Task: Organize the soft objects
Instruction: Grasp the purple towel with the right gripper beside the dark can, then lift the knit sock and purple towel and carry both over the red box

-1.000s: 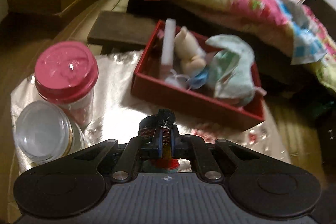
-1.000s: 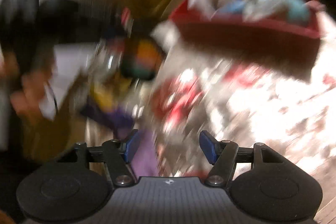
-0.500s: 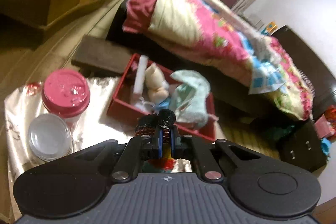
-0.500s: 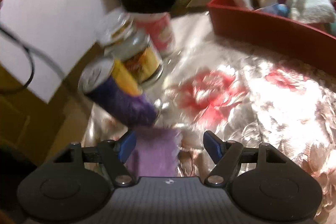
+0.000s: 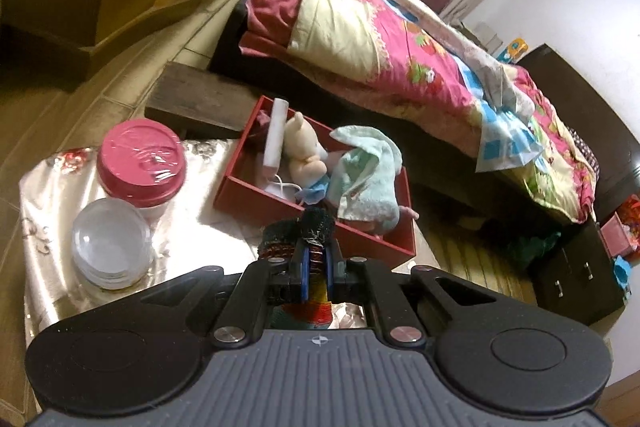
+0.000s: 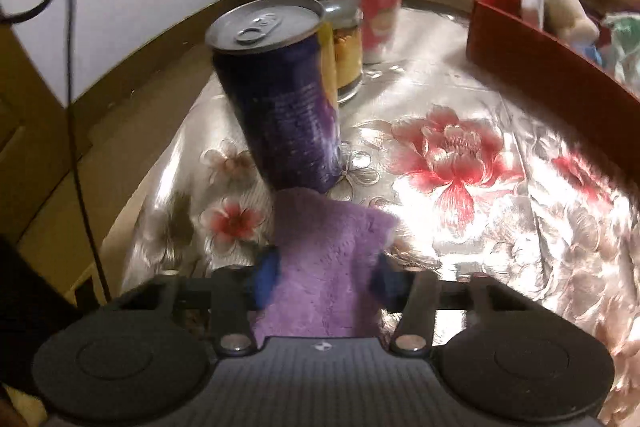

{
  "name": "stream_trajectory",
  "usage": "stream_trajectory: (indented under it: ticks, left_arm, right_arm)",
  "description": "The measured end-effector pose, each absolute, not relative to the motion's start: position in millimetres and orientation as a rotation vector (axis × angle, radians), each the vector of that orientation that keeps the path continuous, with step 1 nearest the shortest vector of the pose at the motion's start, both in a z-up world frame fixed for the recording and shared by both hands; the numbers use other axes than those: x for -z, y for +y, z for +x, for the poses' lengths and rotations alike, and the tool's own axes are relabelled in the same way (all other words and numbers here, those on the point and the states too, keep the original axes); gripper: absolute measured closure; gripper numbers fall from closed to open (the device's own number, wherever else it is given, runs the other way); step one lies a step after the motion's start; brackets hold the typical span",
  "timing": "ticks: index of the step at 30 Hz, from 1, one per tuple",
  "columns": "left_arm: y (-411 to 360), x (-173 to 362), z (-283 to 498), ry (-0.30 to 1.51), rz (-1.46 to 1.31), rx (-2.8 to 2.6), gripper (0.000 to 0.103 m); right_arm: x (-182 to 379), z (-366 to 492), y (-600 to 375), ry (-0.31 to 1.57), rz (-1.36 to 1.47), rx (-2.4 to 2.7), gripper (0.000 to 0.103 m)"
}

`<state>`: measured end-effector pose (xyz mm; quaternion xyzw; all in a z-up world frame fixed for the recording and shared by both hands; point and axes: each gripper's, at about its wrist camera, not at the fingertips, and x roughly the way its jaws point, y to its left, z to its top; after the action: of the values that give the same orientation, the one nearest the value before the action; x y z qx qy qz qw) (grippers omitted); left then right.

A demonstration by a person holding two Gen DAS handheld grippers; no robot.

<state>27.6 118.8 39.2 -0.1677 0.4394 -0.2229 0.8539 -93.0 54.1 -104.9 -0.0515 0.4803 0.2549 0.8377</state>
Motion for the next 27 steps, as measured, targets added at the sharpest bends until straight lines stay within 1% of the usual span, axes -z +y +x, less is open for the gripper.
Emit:
stream_trajectory:
  ticks: [1, 2, 3, 6, 9, 13, 19, 21, 24, 25, 26, 27]
  left_arm:
    - [114, -38, 29, 0.931, -0.345, 0.476, 0.098]
    - [111, -36, 29, 0.938, -0.335, 0.482, 0.098]
    - [105, -33, 31, 0.949, -0.321, 0.484, 0.097]
    - [87, -19, 33, 0.989, -0.273, 0.487, 0.097]
    - [69, 2, 39, 1.049, -0.219, 0.474, 0.097]
    - [47, 23, 47, 1.103, -0.147, 0.457, 0.097]
    - [11, 60, 53, 1.205, -0.036, 0.457, 0.096]
    - [1, 74, 51, 1.235, 0.014, 0.452, 0.09]
    - [-8, 94, 50, 1.28, 0.084, 0.429, 0.079]
    - [-8, 99, 51, 1.292, 0.095, 0.419, 0.063]
    - [-8, 101, 52, 1.293, 0.106, 0.397, 0.05]
    - [-7, 102, 52, 1.284, 0.13, 0.366, 0.046]
  right_arm:
    - [103, -93, 50, 1.025, -0.109, -0.551, 0.096]
    - [101, -93, 44, 1.029, -0.107, -0.555, 0.102]
    - [98, -91, 35, 1.038, -0.092, -0.55, 0.103]
    - [84, -79, -6, 1.072, 0.005, -0.505, 0.103]
    - [75, -66, -51, 1.044, 0.02, -0.4, 0.103]
    - [74, -48, -107, 1.017, 0.124, -0.27, 0.103]
    - [73, -25, -139, 0.996, 0.18, -0.215, 0.103]
    - [80, -18, -137, 1.014, 0.172, -0.22, 0.103]
    - [90, -9, -136, 1.045, 0.159, -0.228, 0.103]
    - [92, -10, -136, 1.049, 0.169, -0.223, 0.103]
    - [95, -7, -135, 1.064, 0.166, -0.229, 0.102]
    - [98, -6, -136, 1.075, 0.158, -0.233, 0.098]
